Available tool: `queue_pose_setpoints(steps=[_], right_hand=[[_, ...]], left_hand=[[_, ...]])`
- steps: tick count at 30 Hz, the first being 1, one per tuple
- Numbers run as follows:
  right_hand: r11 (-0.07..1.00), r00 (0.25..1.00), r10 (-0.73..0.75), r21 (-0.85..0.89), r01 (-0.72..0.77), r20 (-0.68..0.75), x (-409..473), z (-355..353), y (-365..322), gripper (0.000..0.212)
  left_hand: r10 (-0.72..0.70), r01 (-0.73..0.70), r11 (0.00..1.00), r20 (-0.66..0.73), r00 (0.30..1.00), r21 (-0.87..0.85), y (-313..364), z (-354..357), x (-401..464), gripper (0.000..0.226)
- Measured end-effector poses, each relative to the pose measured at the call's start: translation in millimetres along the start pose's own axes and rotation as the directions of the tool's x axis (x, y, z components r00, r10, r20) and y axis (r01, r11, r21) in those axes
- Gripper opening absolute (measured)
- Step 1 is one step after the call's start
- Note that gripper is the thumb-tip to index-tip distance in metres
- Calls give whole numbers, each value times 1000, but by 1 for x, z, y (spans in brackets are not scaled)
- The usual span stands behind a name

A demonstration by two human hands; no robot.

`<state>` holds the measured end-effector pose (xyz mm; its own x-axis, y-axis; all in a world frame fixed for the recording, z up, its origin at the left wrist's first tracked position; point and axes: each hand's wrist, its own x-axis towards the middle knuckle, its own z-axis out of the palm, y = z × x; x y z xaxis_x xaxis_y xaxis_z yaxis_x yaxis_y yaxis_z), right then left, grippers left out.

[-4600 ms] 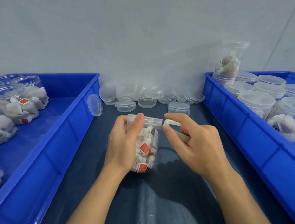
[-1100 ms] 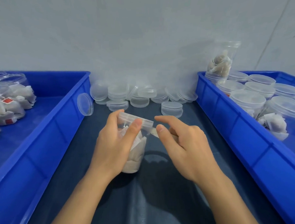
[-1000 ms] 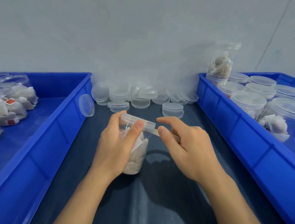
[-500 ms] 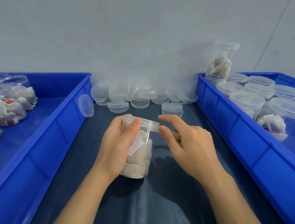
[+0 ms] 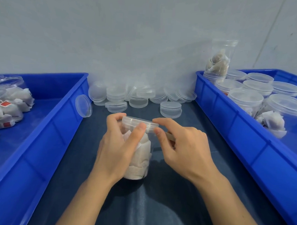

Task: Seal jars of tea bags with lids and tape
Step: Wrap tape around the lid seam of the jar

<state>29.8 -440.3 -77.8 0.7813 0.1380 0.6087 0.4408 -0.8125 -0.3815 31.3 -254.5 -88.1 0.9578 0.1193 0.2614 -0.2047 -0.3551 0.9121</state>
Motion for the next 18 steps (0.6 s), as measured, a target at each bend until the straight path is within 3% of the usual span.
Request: queue_pose_setpoints(steps=[4,6,9,14,18], right_hand=[[1000,1000,-2,-26,1,-16,0,2,-5,38],[999,1000,-15,-34,15,-19,-2,3,-7,35],[999,1000,-18,-36,19,25,-4,5,-11,35],[993,997,1,116,-10,80,-4,3,-7,37],[996,997,-64,65,61,39,-2,-2,-5,39]], left_hand=[[99,-44,963,-192,976,268,7,4,-4,52],[138,-67,935,-181,974,349,11,7,-6,51],[155,-91,903,-121,981,420,12,9,-7,71],[75,-33,959,-138,988,283,5,-1,0,78],[35,-17,992,-141,989,122,-1,-6,6,71]])
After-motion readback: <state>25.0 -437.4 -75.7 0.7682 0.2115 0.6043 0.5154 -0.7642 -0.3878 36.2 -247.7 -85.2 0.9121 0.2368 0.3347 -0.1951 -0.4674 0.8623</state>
